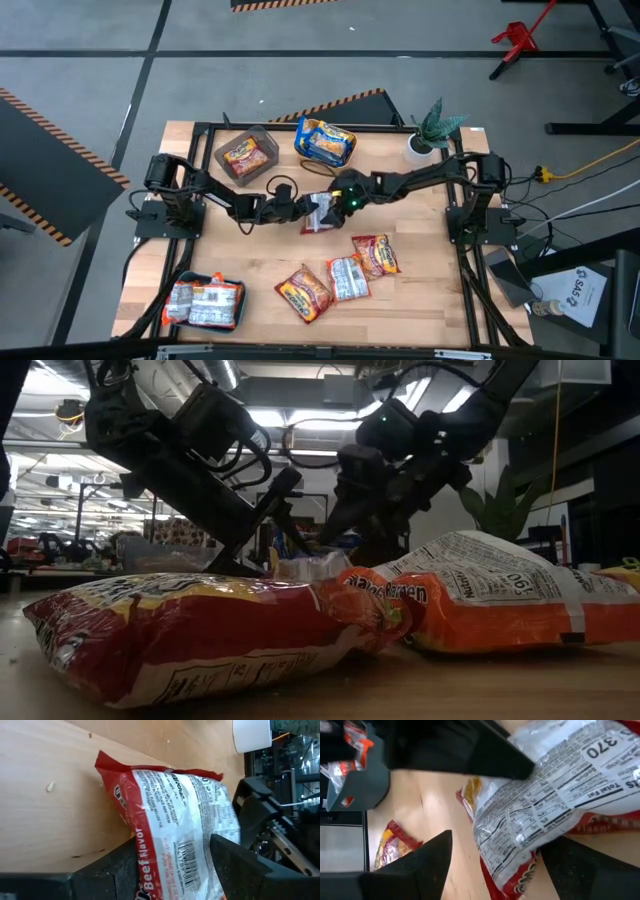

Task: Sort Maruchan noodles
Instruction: Put the red noodle pack into the gray bin

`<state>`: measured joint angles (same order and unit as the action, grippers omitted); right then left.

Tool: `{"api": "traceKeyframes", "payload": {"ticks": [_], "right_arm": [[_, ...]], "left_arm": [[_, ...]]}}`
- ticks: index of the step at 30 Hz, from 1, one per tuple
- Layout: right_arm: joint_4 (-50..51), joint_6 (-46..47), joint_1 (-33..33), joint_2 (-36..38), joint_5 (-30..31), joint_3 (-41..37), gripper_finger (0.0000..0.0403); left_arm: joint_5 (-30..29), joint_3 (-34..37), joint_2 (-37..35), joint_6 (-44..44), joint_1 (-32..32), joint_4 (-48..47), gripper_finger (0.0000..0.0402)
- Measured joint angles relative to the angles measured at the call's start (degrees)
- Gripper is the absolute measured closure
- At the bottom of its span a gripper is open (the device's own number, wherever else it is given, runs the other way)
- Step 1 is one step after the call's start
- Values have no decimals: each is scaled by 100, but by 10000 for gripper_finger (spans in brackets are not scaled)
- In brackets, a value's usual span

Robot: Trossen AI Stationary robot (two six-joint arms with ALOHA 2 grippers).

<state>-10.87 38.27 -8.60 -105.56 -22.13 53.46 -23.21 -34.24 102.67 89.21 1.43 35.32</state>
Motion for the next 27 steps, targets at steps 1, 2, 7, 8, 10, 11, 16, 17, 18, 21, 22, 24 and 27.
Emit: {"api": "traceKeyframes", "payload": {"ticks": [1,2,7,8,10,11,16,17,18,21,22,24,27], "right_arm": [[1,-48,0,0,0,40,126],[2,-97,0,0,-1,86,129],[121,-150,0,2,-51,223,134],[129,-152,-1,2,-69,224,134],[170,-165,-2,4,-149,226,134],[204,-185,-2,4,-159,227,134],[362,-274,-2,7,-210,227,134],[378,-274,-2,7,-242,228,134],[391,-274,-2,7,-260,228,134],[397,-272,-2,7,-302,229,134],[397,-272,-2,7,-334,228,134],[409,-270,-2,7,-402,229,134],[463,-260,-2,14,-497,228,134]], "left_arm": [[0,0,0,0,3,15,180],[-5,0,0,-3,13,23,181],[66,11,4,-44,15,171,199],[91,13,6,-44,13,209,205],[123,13,9,-42,13,265,219],[130,16,5,-43,13,295,227],[222,22,0,-108,13,437,267],[257,24,0,-103,12,458,274],[298,26,0,-98,2,475,280],[389,26,0,-77,-10,511,299],[395,26,0,-33,-9,516,306],[433,26,0,132,-9,553,319],[479,26,0,203,-9,757,338]]}}
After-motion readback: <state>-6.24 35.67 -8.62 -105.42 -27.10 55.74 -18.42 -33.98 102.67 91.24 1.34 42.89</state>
